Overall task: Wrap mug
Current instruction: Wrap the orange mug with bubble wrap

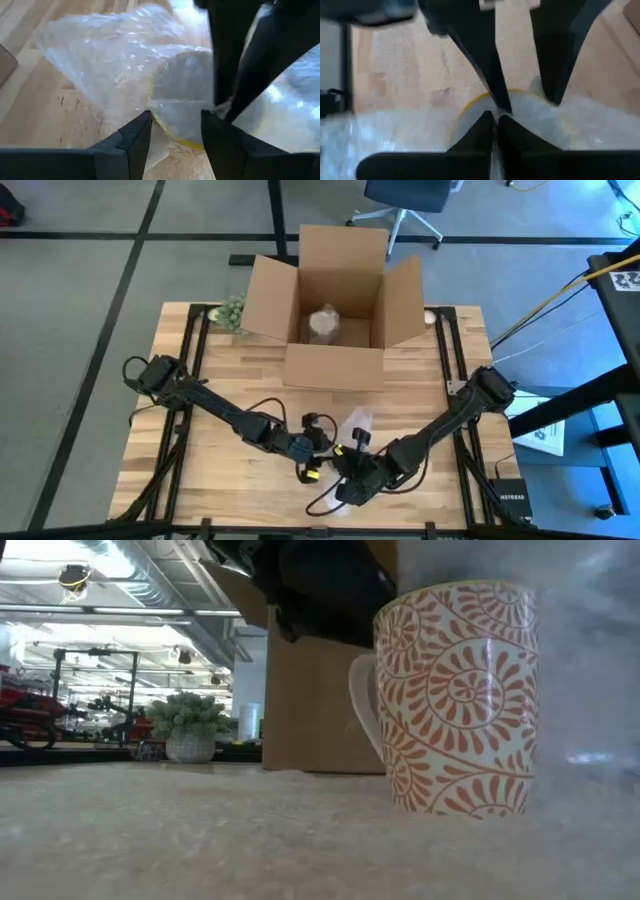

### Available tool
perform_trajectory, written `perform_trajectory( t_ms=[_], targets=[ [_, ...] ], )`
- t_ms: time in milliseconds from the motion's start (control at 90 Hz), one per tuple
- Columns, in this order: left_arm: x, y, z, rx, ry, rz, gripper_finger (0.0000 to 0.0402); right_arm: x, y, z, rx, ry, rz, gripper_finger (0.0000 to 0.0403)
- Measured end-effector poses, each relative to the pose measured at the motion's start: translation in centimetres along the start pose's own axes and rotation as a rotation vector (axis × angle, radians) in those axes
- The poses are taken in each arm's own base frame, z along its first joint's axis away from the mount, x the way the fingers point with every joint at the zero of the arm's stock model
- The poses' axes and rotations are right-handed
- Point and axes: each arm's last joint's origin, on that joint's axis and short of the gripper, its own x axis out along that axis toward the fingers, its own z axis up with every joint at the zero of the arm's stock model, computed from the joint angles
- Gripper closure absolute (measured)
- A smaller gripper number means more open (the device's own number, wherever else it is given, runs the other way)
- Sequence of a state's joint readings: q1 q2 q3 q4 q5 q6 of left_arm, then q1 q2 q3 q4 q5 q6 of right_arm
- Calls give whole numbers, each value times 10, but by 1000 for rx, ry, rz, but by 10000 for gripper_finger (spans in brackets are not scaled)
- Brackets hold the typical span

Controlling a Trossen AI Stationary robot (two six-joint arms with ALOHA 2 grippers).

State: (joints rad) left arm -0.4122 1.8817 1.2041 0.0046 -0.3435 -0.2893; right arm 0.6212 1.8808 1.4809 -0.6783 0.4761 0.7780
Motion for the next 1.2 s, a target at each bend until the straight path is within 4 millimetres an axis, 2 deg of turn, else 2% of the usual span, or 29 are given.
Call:
perform_trajectory(
  t_ms=[211, 356, 489, 578, 811, 967, 1067, 1200],
  targets=[
    [0, 0, -1, 9, 5, 0, 247, -41, -1, 26, -37, 42, -43, 402],
    [0, 0, -2, 13, 8, 1, 247, -52, 3, 30, -45, 4, -64, 402],
    [1, 0, -2, 17, 9, 1, 247, -40, 7, 25, -41, 13, -42, 397],
    [-1, 0, -1, 17, 10, -5, 247, -27, 9, 16, -40, 43, -23, 376],
    [-15, 2, 4, 42, 23, -23, 247, -21, 8, 13, -42, 30, -42, 256],
    [-32, 0, 17, 25, -33, -45, 247, -19, 6, 12, -41, 45, -35, 191],
    [-34, -4, 20, 19, -60, -59, 247, -16, 5, 7, -50, 71, -39, 171],
    [-34, -3, 25, 1, -110, -61, 247, -11, 5, 4, -52, 71, -28, 167]
  ],
)
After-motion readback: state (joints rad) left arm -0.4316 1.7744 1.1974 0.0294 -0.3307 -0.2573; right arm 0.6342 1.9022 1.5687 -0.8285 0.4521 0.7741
